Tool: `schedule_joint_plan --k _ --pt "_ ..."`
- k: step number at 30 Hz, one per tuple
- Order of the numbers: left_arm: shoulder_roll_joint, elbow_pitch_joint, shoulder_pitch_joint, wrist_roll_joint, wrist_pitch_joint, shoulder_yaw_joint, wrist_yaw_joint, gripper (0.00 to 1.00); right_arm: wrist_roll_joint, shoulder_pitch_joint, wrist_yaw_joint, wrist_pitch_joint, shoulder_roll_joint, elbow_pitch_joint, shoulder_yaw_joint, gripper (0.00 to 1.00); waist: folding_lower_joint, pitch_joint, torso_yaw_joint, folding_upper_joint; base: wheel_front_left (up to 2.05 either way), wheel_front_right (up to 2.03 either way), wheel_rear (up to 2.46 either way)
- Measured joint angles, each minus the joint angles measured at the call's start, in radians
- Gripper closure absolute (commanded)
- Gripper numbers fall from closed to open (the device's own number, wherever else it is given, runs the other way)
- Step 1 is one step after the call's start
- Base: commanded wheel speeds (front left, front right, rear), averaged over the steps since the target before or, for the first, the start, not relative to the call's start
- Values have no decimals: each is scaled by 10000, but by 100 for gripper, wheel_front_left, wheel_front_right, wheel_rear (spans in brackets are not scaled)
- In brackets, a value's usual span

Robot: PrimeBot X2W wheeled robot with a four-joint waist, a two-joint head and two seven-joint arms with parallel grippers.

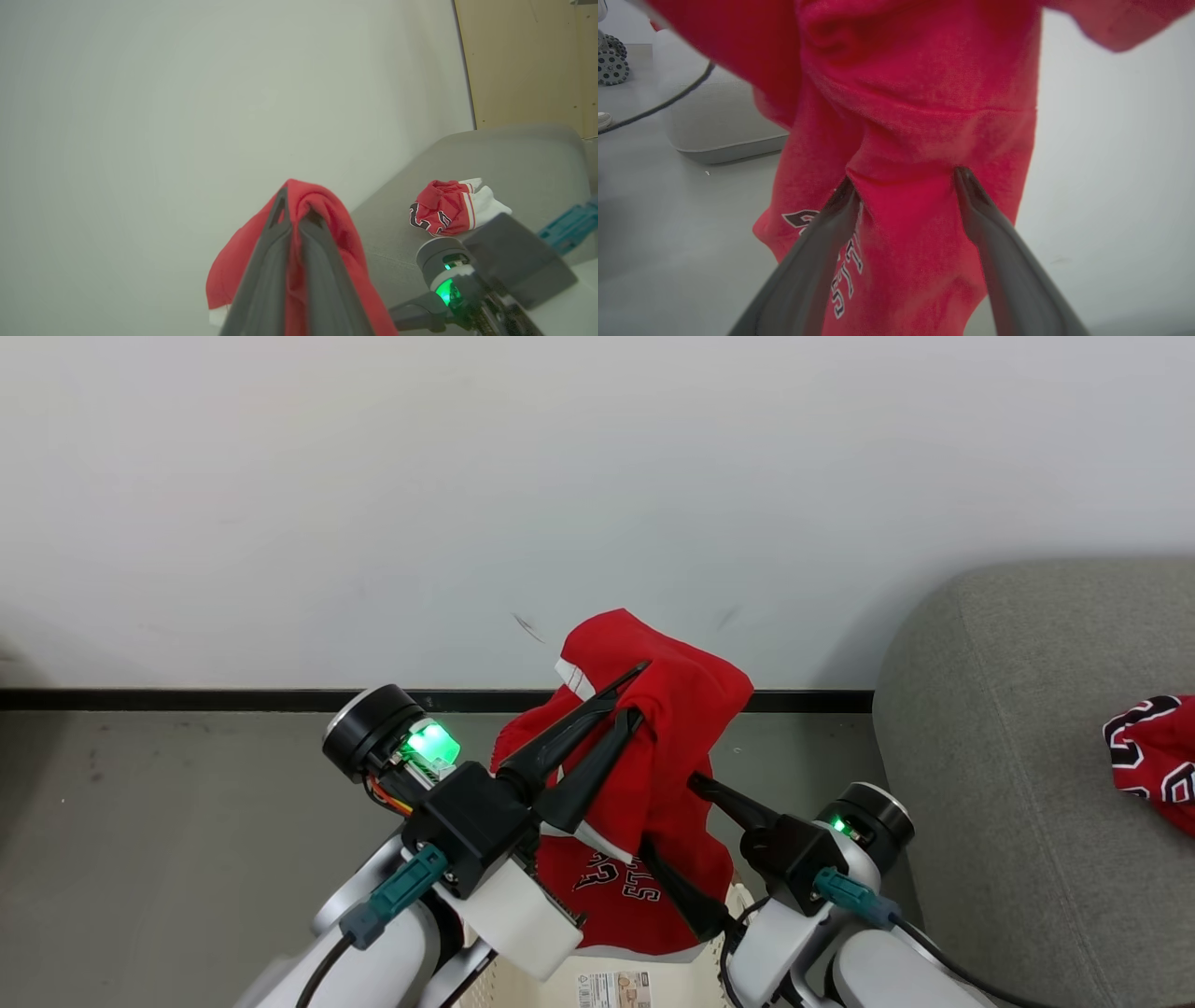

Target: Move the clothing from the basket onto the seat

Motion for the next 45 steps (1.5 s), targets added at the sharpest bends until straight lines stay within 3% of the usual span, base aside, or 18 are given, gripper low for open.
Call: schedule_joint_plan --k 1,2,3,5,6,7,8,18,23,24,26,27,45 --pt "-44 -35 1 -15 71 -35 0 100 -46 -1 0 0 12 59 10 0 0 -7 25 0 0 0 0" --pt "-71 -59 1 -40 77 -69 0 100 -61 -2 0 0 21 123 12 6 0 -13 49 0 0 0 0" --pt "-86 -90 2 -69 79 -92 -2 100 -104 -11 0 0 23 199 17 49 0 -18 71 0 0 0 0" --pt "-102 -140 3 -77 163 -113 -2 100 -198 -48 0 0 27 284 19 66 0 -20 111 1 0 0 0" --pt "-105 -163 10 -86 165 -113 -2 100 -242 -107 0 0 25 326 46 80 0 -15 124 0 0 0 0" --pt "-107 -182 19 -94 167 -107 0 100 -242 -173 0 0 35 359 71 80 0 -9 128 0 0 0 0" --pt "-111 -201 45 -127 201 -98 2 100 -242 -211 0 0 46 378 67 100 0 -2 129 0 0 0 0" --pt "-113 40 645 -629 244 351 232 100 236 32 0 2 65 395 -531 100 0 80 -10 0 0 0 0" --pt "-71 416 1129 -947 222 616 372 100 723 539 0 2 54 144 -1469 100 0 116 -171 1 0 0 0" --pt "-90 447 1225 -1045 173 654 374 95 807 621 0 2 35 82 -1682 100 0 122 -211 0 0 0 0" --pt "-132 520 1399 -1131 61 679 447 25 1014 767 0 2 -21 -127 -2073 100 0 134 -297 0 0 0 0" --pt "-150 564 1483 -1158 50 677 447 2 1147 835 0 2 -19 -238 -2318 100 0 140 -344 0 0 0 0" --pt "-428 936 2422 -1565 -826 -81 10 0 1732 1689 -2 2 -688 -1781 -5806 100 0 216 -1221 0 0 0 0"
